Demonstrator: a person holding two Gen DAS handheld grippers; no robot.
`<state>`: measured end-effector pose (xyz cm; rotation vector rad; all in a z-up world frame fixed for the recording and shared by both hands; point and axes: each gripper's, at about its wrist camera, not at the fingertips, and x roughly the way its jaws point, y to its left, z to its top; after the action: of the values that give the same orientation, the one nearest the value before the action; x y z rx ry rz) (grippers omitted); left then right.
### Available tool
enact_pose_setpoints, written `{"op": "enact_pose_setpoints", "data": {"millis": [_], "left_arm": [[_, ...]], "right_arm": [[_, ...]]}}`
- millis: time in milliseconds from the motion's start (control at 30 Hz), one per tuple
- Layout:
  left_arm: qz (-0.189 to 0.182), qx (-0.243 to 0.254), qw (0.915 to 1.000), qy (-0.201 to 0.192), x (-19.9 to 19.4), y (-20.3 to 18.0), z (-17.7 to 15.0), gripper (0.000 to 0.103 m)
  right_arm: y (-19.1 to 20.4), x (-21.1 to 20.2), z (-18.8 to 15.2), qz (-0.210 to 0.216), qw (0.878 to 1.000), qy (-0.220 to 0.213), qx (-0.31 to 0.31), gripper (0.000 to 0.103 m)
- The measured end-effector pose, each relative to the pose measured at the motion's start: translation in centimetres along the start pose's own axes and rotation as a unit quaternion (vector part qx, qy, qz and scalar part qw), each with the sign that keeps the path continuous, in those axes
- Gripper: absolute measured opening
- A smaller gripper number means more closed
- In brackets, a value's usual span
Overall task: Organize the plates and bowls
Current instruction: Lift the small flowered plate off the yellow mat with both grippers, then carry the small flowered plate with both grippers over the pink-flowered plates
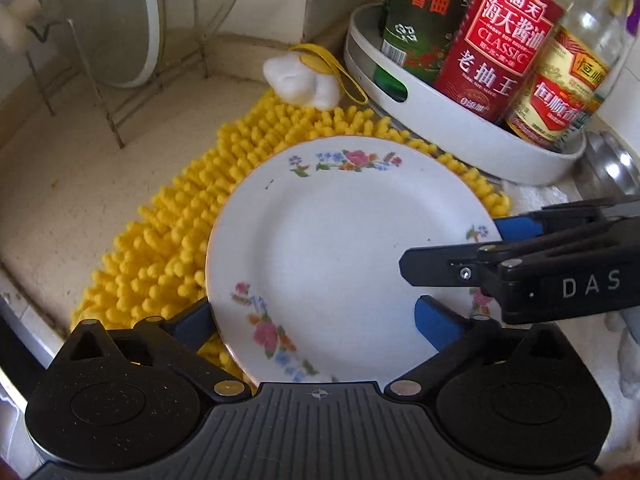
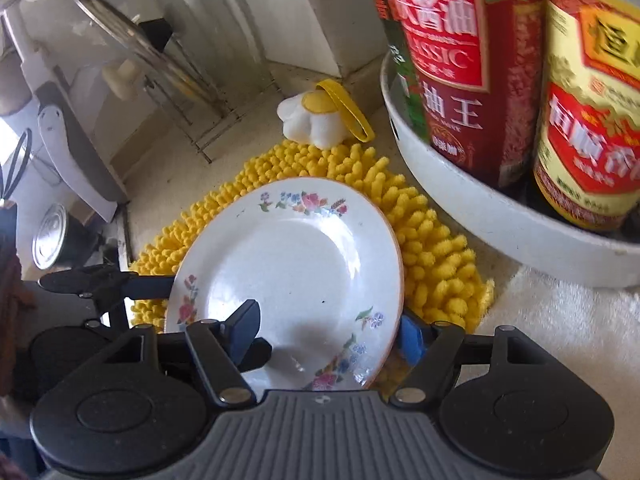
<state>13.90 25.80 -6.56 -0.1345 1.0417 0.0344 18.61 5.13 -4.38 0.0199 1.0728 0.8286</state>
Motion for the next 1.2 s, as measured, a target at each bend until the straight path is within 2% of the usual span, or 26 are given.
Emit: {"op": "enact_pose_setpoints", "data": {"millis": [67,267,367,767,1200], "left_arm": [[-0.002,-0.002,0.9999,0.01,-0.1,0.1,0.3,0.103],[0.02,0.005,0.9998,0.006,-1.0,-0.8,0.0,0.099],[0.019,0.002,0.9998,0.007,-1.5,-0.9,0.0,0.097],[0.029,0.023,0.9993,-0.01,-3.3,-3.3,0.1,0.096],[0.045,0.068,0.9963,-0.023,-5.4,-9.3,0.2,0.096]], "right_arm": [[0.1,-0.2,-0.1,-0.003,1.0,0.001,-0.004,0.075],[0.3,-1.7,-0.3,-0.001,1.0,-0.007,-0.009,0.075],[0.5,-2.5,-0.4,0.001,1.0,-0.013,-0.01,0.075],[-0.2,-5.8,-1.9,0.01,0.999,-0.042,-0.003,0.075],[-3.7,-11.6,-4.9,0.008,0.996,-0.086,0.023,0.075]]}}
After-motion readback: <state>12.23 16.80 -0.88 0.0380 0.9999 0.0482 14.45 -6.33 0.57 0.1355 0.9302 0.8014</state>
